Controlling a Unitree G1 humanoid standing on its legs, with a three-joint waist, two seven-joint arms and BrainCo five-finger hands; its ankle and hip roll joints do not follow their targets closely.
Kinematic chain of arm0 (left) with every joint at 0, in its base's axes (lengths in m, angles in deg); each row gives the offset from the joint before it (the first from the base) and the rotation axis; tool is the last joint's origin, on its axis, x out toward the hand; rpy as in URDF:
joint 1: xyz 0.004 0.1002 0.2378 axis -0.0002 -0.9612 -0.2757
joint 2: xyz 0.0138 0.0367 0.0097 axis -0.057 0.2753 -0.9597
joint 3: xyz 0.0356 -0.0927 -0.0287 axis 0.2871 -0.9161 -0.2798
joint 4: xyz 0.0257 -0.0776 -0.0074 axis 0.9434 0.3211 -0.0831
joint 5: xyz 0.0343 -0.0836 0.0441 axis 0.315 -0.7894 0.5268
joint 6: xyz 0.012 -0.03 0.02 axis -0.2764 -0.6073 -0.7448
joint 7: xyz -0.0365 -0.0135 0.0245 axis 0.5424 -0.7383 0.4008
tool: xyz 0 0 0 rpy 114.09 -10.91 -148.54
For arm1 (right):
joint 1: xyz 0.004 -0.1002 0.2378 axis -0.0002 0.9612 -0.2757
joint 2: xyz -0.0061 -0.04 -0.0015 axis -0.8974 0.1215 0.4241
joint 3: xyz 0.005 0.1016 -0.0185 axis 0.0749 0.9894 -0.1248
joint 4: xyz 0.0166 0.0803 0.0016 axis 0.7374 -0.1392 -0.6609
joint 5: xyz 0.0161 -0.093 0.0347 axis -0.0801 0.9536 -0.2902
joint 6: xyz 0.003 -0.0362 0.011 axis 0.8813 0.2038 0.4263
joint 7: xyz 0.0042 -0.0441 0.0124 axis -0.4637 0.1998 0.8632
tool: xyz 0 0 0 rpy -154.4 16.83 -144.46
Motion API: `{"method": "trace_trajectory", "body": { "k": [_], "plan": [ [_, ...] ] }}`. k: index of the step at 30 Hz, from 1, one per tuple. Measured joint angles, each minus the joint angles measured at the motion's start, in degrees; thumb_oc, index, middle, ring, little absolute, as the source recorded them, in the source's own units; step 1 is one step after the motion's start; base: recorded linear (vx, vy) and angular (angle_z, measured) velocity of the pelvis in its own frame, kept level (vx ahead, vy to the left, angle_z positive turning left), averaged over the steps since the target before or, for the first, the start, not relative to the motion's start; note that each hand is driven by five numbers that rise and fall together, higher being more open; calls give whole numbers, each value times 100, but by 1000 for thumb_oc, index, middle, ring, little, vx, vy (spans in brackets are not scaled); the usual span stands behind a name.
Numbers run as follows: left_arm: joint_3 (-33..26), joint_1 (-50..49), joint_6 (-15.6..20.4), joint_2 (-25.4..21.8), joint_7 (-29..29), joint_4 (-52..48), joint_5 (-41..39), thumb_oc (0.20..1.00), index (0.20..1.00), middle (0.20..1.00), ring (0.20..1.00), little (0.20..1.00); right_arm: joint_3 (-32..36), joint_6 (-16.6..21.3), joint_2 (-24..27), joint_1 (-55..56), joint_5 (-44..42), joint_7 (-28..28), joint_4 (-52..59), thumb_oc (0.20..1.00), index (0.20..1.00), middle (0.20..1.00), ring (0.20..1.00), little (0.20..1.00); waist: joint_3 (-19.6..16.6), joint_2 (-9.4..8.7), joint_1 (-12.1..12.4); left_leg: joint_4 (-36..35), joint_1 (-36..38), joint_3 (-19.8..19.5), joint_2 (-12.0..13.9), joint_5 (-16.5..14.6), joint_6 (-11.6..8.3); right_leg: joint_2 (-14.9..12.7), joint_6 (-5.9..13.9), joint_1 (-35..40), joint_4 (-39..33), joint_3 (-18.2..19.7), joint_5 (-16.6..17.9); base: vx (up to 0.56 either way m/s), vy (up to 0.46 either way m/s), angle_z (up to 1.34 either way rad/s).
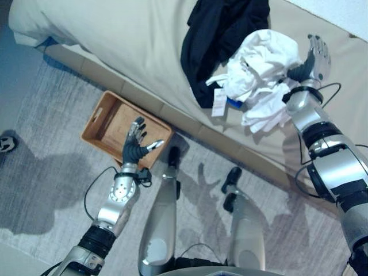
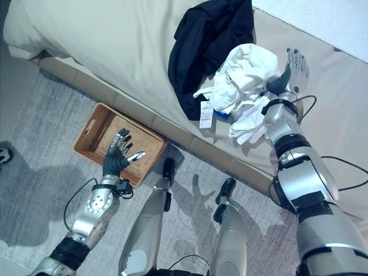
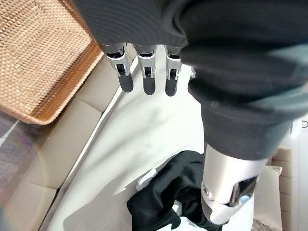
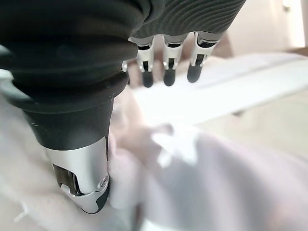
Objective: Pick up clothes into the bucket
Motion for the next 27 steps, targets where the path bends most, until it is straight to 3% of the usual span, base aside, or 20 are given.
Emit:
{"method": "trace_trajectory", "body": {
  "k": [4,9,20,21,22,27],
  "plan": [
    [-1,18,10,0,-27,0,55,1000,1000,1000,1000,1000,-550,-317,98,107,1074,-7,754,1000,1000,1000,1000,1000,-1,0,-17,-1,4,0,0,0,1,0,0,2,4,0,0,0,0,0],
    [-1,5,95,-1,-18,1,58,1000,1000,1000,1000,1000,-1240,-365,121,105,2061,-406,988,1000,1000,1000,1000,1000,-1,-2,1,-2,4,-3,2,0,0,0,-1,2,3,1,-1,0,0,0],
    [-7,-1,104,9,14,7,53,1000,1000,1000,1000,1000,-1598,-440,-343,105,2834,-946,537,1000,1000,1000,1000,1000,-1,-2,14,-4,-1,-11,1,0,0,0,-1,0,4,-8,-1,0,0,0],
    [-8,-2,105,8,23,7,53,1000,1000,1000,1000,1000,-1596,-438,-381,108,2836,-949,478,900,900,900,900,900,-1,-2,15,-6,-2,-12,1,0,0,0,-1,-1,5,-8,-1,0,0,0],
    [-8,-3,105,10,35,7,53,1000,1000,1000,1000,1000,-1592,-442,-442,108,2834,-951,334,200,200,200,200,200,-1,-2,20,-6,-3,-14,0,0,-1,-1,0,0,5,-9,-1,0,0,0],
    [-12,-8,108,10,63,5,51,1000,1000,1000,1000,1000,-1427,-445,-536,100,2623,-937,-288,200,200,200,200,200,-2,-1,39,-8,-15,-38,-31,0,-1,-28,-1,5,6,-34,-2,-1,6,2]
  ]
}}
